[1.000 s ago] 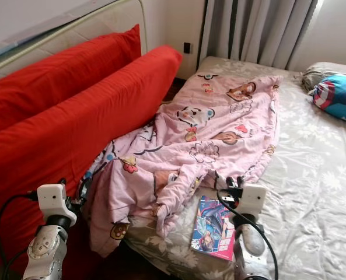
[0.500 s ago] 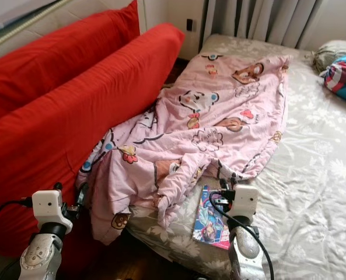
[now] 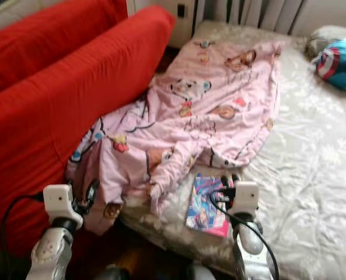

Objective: Clean up the room

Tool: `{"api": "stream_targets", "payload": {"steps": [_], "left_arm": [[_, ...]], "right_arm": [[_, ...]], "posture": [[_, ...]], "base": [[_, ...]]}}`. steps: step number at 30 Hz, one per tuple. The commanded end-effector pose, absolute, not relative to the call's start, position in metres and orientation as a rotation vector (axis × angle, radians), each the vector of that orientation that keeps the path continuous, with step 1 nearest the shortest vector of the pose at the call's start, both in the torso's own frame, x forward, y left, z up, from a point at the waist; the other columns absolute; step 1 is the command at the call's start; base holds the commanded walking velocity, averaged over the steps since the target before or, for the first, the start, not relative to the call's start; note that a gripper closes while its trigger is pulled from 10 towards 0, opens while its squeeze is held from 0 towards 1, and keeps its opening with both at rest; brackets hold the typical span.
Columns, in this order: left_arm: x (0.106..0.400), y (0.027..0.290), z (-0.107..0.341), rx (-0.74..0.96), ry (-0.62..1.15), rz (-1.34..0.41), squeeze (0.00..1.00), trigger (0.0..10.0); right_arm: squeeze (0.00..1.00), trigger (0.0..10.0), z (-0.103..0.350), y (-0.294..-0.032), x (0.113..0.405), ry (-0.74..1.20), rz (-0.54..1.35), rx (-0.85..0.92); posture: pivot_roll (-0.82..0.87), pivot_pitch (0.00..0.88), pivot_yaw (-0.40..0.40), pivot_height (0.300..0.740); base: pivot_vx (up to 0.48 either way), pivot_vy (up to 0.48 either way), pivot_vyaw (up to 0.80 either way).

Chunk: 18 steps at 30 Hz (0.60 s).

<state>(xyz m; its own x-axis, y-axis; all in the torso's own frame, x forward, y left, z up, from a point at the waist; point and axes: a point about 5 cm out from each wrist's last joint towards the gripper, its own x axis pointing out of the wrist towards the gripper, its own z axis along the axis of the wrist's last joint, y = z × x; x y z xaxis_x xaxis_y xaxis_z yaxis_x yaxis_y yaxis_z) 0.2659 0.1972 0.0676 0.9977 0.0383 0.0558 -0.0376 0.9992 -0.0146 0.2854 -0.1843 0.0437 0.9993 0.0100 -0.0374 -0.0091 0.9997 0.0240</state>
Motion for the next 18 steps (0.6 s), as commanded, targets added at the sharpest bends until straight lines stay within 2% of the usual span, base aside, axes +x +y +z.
{"api": "stream_targets", "payload": {"steps": [1, 18], "left_arm": [[0.2611, 0.1984, 0.0628, -0.026, -0.032, 0.05, 0.0, 10.0], [0.2656, 0.1921, 0.0619, -0.028, -0.02, 0.016, 0.0, 10.0]], "right_arm": [[0.0, 10.0, 0.044, -0.1828, 0.2858, 0.041, 0.01, 0.03], [0.0, 10.0, 0.0399, -0.1769, 0.2811, 0.057, 0.03, 0.024]], "posture": [[0.01, 0.243, -0.038, 0.656], [-0.01, 0.22, -0.026, 0.656]], "base": [[0.0, 0.0, 0.0], [0.0, 0.0, 0.0]]}}
